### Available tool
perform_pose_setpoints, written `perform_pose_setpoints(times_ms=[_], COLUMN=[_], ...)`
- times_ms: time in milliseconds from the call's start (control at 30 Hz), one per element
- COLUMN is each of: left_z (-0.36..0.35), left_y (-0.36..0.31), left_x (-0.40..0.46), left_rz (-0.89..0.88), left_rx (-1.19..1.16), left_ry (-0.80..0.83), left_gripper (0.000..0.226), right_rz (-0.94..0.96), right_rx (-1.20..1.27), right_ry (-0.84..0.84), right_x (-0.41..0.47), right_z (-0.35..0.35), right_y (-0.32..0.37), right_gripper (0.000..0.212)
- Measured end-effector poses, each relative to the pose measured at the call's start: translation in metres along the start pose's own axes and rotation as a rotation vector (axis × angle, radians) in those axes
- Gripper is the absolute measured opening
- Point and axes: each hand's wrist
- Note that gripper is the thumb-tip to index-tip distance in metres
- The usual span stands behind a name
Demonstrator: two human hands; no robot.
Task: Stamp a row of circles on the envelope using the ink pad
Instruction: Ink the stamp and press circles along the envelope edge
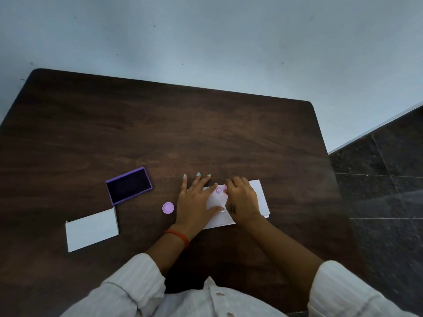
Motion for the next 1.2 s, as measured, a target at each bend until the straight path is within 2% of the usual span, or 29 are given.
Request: perform_pose_setpoints(times_ms=[67, 133, 233, 300, 400, 467, 533, 733, 1000, 1200], left_z=[0.000, -0.001, -0.001, -0.001, 0.001, 0.003, 0.005, 0.015, 0.036, 0.046], left_y=[0.001, 0.002, 0.003, 0.003, 0.002, 0.002, 0.001, 0.002, 0.021, 0.045], left_x=[0.000, 0.001, 0.002, 0.002, 0.001, 0.001, 0.002, -0.003, -0.033, -0.065], left_rz=[-0.005, -0.015, -0.021, -0.021, -0.024, -0.016, -0.013, 0.016, 0.115, 0.248], left_rx=[0.002, 0.021, 0.046, 0.055, 0.070, 0.070, 0.063, 0.029, -0.029, -0.036], left_ry=[0.008, 0.019, 0.034, 0.044, 0.059, 0.072, 0.084, 0.057, -0.087, -0.086], left_gripper=[0.062, 0.064, 0.065, 0.065, 0.066, 0.067, 0.070, 0.074, 0.069, 0.069], right_rz=[0.010, -0.031, -0.259, -0.475, -0.820, -0.917, -0.950, -1.004, -0.958, -0.945], right_rx=[0.013, 0.134, 0.507, 0.881, 1.624, 1.890, 2.069, 2.240, 2.291, 2.297], right_ry=[0.018, -0.016, -0.318, -0.456, -0.481, -0.477, -0.469, -0.424, -0.353, -0.237], right_x=[0.001, 0.002, -0.006, -0.014, -0.023, -0.032, -0.042, -0.062, -0.067, -0.062], right_z=[0.004, 0.012, 0.025, 0.031, 0.042, 0.047, 0.046, 0.041, 0.035, 0.027], right_y=[-0.004, -0.008, -0.006, -0.007, -0.010, -0.011, -0.011, -0.008, 0.000, 0.018], right_gripper=[0.025, 0.018, 0.009, 0.009, 0.016, 0.010, 0.013, 0.011, 0.015, 0.015])
Point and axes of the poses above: each hand's wrist, its own x-axis towards the middle knuckle, its own z-axis out of the back of the hand, y = z × x, and after that the axes turned 15 degrees about x, right-handed
